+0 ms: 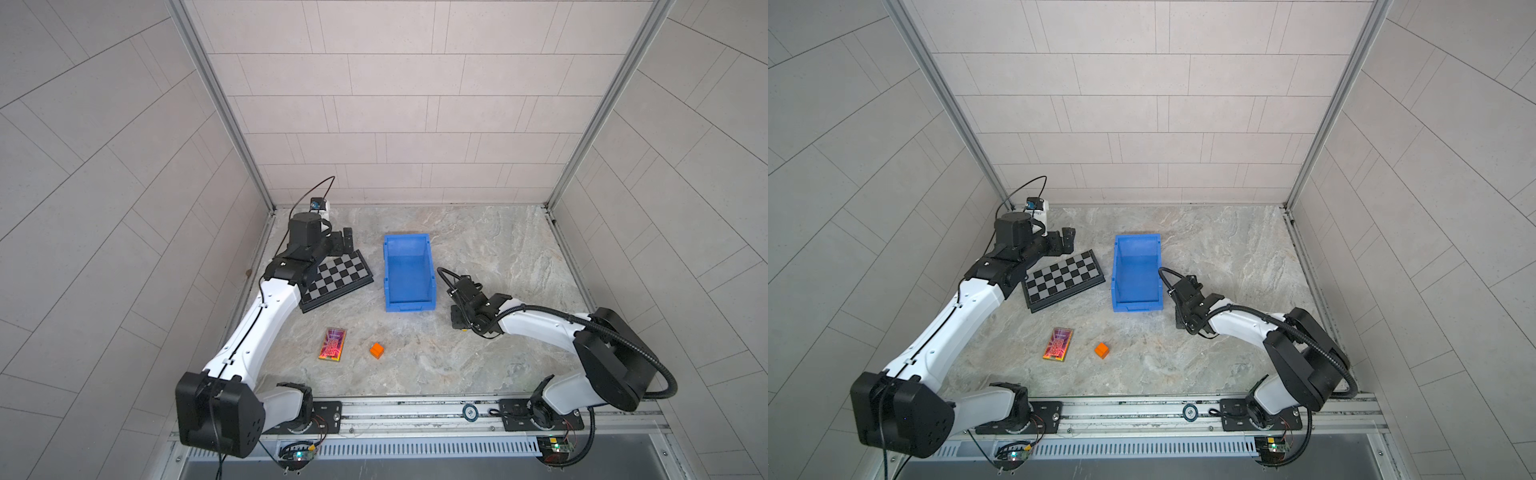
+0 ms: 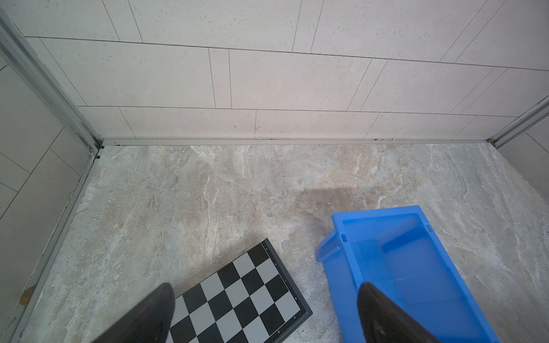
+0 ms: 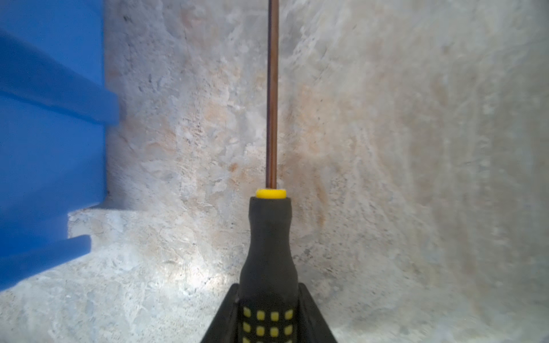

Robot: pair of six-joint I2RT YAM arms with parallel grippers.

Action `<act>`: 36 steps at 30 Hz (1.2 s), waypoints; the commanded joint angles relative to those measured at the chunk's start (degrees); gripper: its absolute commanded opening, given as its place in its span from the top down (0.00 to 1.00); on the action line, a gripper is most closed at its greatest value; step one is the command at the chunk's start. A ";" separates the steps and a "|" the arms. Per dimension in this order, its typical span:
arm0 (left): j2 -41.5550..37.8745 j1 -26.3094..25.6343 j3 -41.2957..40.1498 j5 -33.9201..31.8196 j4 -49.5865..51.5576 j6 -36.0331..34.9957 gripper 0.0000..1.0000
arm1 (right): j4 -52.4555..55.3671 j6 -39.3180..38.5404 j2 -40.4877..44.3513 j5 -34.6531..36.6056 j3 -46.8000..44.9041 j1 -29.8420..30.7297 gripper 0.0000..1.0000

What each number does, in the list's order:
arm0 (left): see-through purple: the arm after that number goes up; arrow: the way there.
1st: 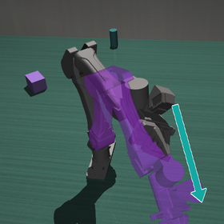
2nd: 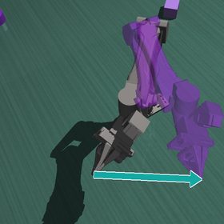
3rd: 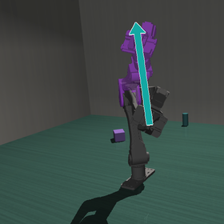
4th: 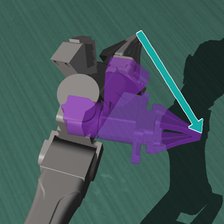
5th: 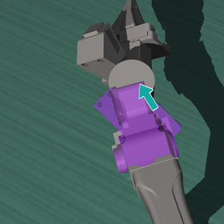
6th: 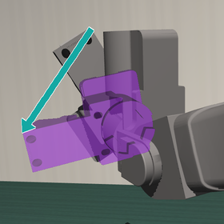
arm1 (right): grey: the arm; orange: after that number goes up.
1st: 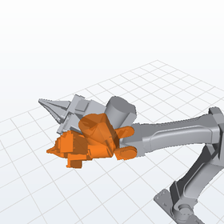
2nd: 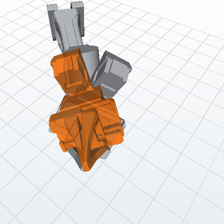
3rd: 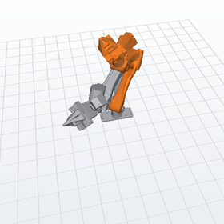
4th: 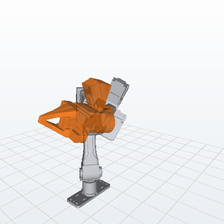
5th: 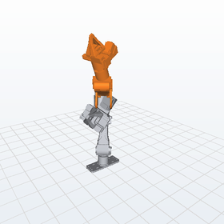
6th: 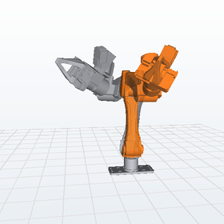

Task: Put the screwdriver in the bin
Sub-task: Pick up the screwdriver from the center of the table, then place the screwdriver into the bin.

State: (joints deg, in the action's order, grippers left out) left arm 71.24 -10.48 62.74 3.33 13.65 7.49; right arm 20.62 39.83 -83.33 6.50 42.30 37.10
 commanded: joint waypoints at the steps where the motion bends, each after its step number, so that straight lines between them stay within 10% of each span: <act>1: -1.19 0.09 0.89 -0.56 0.06 -0.63 0.00 | 4.89 -1.84 4.26 4.42 3.53 0.25 0.83; 13: -1.76 0.05 0.95 -0.69 0.06 -0.69 0.01 | 7.13 -13.09 11.73 5.81 15.33 0.34 0.83; 36: -3.04 0.11 0.72 -2.11 0.15 -1.33 0.00 | 3.79 -14.50 -12.90 0.70 34.50 8.38 0.82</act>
State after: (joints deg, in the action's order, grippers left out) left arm 69.67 -10.46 62.74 1.87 13.72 6.96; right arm 24.71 24.47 -94.98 7.05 75.77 45.01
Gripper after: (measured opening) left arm 0.995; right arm 0.301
